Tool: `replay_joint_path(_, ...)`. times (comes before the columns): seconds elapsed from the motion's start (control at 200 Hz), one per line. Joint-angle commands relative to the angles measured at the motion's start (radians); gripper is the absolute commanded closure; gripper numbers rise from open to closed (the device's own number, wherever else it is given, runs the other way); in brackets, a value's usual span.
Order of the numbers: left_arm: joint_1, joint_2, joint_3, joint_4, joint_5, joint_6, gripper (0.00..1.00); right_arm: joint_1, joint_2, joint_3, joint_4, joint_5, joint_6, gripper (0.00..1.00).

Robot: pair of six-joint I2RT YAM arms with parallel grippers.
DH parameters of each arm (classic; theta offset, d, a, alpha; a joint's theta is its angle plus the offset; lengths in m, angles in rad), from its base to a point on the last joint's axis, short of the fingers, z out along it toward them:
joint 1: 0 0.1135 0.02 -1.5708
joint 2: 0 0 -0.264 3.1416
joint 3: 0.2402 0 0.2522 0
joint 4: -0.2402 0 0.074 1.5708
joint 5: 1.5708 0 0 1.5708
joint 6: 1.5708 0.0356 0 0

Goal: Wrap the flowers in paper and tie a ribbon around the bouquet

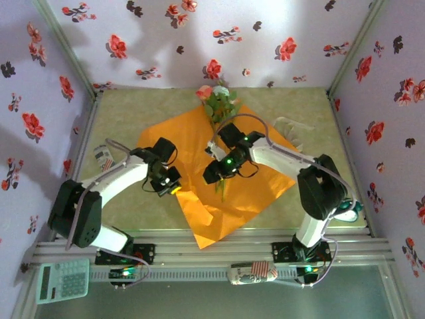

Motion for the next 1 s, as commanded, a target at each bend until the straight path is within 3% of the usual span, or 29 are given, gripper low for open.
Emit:
replay_joint_path(0.0, -0.004, -0.005, 0.017, -0.104, -0.032, 0.000, 1.00, 0.031, -0.074, -0.099, 0.100, 0.137, -0.066, 0.48)
replay_joint_path(0.125, -0.005, -0.047, -0.031, -0.071, -0.034, -0.034, 1.00, 0.095, -0.038, -0.106, 0.156, 0.116, -0.035, 0.60)
replay_joint_path(0.32, -0.007, -0.072, -0.067, -0.054, -0.054, -0.078, 1.00, 0.162, 0.107, -0.010, 0.319, 0.024, 0.175, 0.76)
replay_joint_path(0.62, -0.010, -0.090, -0.090, -0.054, -0.075, -0.108, 1.00, 0.172, 0.333, 0.128, 0.247, 0.023, 0.267, 0.80)
replay_joint_path(0.84, -0.010, -0.102, -0.115, -0.032, -0.075, -0.135, 1.00, 0.171, 0.397, 0.148, 0.184, 0.078, 0.292, 0.82)
replay_joint_path(0.995, -0.015, -0.112, -0.174, 0.086, -0.004, -0.189, 0.70, 0.167, 0.402, 0.147, 0.192, 0.057, 0.321, 0.82)
